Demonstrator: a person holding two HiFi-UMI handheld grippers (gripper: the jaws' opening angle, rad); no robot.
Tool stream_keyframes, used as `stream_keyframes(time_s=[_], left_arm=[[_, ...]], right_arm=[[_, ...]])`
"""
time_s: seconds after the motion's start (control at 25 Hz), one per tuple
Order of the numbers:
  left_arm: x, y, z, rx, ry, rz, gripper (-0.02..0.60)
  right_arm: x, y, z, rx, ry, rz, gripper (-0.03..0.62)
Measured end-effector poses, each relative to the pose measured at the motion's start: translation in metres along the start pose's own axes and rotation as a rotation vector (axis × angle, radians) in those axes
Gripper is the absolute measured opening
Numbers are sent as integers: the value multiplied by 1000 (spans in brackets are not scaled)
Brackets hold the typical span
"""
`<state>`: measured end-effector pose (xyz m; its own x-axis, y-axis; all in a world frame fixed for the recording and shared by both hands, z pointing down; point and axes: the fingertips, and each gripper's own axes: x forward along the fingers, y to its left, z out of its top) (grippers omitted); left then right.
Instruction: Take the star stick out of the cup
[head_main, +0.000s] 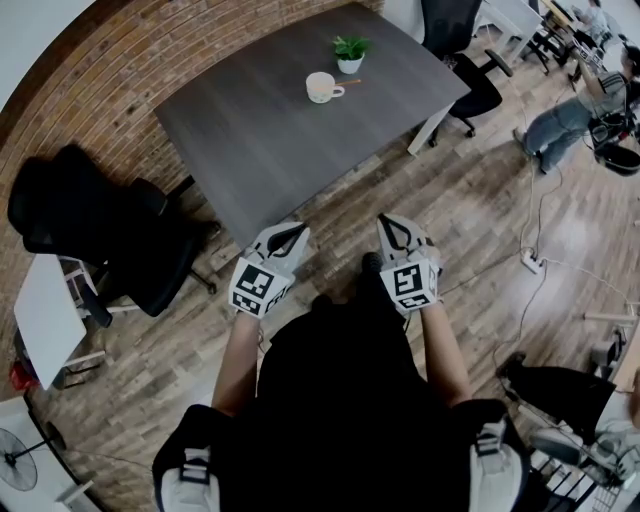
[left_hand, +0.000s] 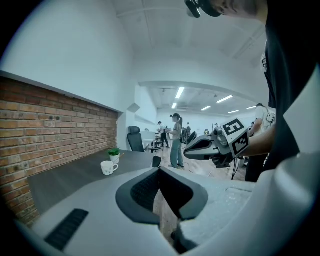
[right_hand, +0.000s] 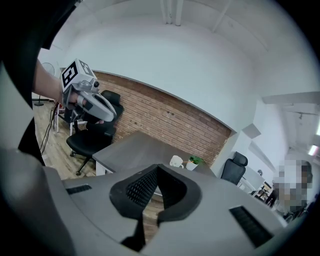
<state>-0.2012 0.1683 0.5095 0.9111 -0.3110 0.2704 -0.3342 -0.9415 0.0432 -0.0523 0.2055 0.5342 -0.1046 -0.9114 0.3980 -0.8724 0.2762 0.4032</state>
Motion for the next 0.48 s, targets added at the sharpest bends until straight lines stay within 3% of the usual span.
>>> stream_keyframes(time_s=[0.48], left_arm=[[32,8,13,-8,1,40,2]], right_arm=[[16,-33,-28,4,27,48,0]])
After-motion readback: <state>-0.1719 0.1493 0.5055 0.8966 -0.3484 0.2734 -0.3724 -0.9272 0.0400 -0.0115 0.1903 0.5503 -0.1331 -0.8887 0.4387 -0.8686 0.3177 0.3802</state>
